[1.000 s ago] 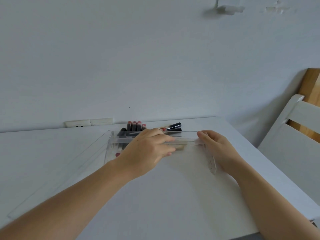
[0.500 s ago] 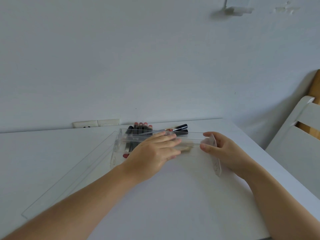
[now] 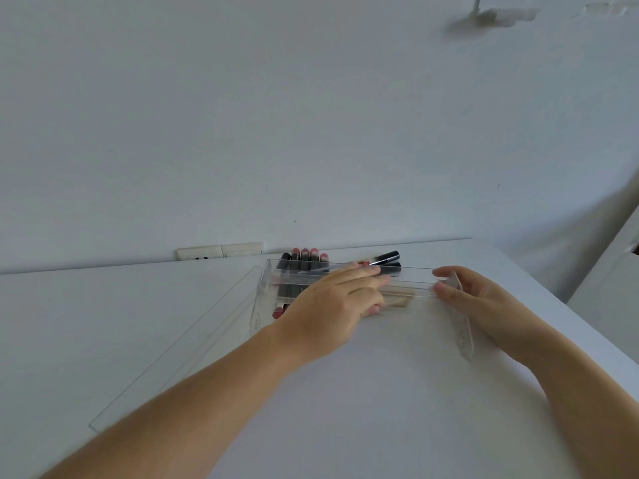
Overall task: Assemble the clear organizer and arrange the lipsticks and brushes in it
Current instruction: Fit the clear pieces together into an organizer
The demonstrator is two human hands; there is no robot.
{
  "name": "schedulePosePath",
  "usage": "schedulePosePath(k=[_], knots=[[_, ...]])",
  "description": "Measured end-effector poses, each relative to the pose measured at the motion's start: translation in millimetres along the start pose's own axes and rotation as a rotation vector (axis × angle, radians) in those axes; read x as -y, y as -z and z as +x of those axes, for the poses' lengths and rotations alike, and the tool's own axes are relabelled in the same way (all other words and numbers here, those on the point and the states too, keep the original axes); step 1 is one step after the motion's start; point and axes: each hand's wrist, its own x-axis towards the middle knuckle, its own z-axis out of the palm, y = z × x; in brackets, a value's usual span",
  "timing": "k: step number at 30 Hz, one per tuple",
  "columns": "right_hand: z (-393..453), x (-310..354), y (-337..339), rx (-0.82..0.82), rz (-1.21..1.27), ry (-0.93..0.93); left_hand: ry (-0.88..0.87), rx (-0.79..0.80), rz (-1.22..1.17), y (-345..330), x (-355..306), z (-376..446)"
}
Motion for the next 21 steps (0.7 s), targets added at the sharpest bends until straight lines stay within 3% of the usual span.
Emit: schedulePosePath(k=[7,10,13,16,21], knots=[[0.8,-0.8,-0.5,-0.003,0.025,-0.011,0.095,0.002,0.036,27.5,3.2,-6.3],[1.2,-1.7,-0.9,-0.012,0.027,-0.012,0.301,-0.072,0.051,53.2,13.2,-23.2],[0.9,-1.8,-0.3,-0.008,0.013,-0.016,0.623,-0.195,0.145,78.3,28.2,-41.3],[-0.4,0.3,-0.3,-0.008,0.020,-0.021,0.911,-0.072,0.093,92.2,38.9,-54.1],[-3.1,2.3,-4.2,-0.055,-0.005,-0.026,1.013,0.091,-0.053,95.1,39.3,-64.3]])
